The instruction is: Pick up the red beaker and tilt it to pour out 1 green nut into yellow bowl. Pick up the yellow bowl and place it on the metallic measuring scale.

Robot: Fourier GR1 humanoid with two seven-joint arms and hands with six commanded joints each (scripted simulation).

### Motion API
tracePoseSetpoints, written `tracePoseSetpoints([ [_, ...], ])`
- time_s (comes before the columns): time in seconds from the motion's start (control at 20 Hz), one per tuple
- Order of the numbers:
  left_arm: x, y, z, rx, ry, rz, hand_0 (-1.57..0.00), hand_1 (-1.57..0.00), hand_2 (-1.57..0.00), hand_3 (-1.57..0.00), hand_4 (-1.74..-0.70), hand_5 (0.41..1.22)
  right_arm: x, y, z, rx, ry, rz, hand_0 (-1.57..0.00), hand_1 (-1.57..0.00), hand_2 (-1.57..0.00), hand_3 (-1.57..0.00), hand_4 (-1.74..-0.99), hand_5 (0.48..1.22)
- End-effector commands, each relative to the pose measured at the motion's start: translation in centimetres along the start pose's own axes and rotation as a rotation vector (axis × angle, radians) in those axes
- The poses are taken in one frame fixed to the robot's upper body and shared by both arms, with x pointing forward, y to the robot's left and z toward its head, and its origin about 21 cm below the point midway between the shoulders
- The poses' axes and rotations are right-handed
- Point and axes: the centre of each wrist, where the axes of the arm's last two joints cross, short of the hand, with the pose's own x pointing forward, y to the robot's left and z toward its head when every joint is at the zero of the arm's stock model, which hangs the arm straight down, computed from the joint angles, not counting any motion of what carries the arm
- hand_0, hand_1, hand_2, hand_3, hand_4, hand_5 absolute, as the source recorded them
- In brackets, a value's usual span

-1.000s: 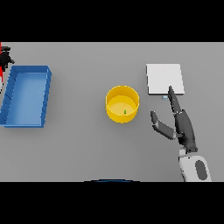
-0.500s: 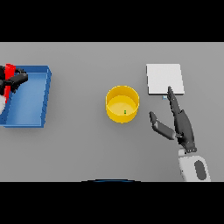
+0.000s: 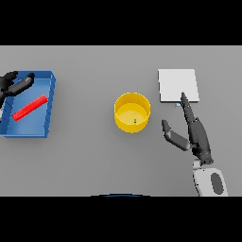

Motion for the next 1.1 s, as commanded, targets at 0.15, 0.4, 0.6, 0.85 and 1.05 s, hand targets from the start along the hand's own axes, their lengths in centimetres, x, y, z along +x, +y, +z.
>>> tracePoseSetpoints([
  [0.15, -0.2, -0.1, -0.4, 0.05, -0.028, 0.01, -0.09, -0.07, -0.07, -0.06, -0.7, 0.653, 0.1, -0.2, 0.2, -0.012, 0.01, 0.021, 0.0, 0.0, 0.0, 0.0, -1.178, 0.679],
  [0.4, 0.0, -0.3, -0.5, 0.084, -0.087, 0.053, -0.03, -0.02, -0.02, -0.02, -0.71, 0.685, 0.8, -0.1, -0.7, 0.128, -0.027, 0.144, 0.0, 0.0, 0.0, 0.0, -1.137, 0.717],
  [0.6, 0.2, -0.4, -0.3, 0.074, -0.116, 0.06, -0.01, -0.01, -0.01, -0.01, -0.72, 0.67, 2.6, -1.0, -3.5, 0.356, -0.063, 0.441, 0.0, 0.0, 0.0, 0.0, -1.204, 0.708],
  [0.85, 0.4, -0.7, -0.3, 0.059, -0.124, 0.072, 0.0, 0.0, 0.0, 0.0, -0.71, 0.669, 4.4, 0.7, -6.6, 0.652, -0.221, 0.809, 0.0, 0.0, 0.0, 0.0, -1.232, 0.702],
  [1.05, 0.3, -0.6, -0.4, 0.056, -0.123, 0.071, 0.0, 0.0, 0.0, 0.0, -0.71, 0.682, 5.3, 1.3, -9.1, 0.817, -0.263, 0.985, 0.0, 0.0, 0.0, 0.0, -1.213, 0.705],
])
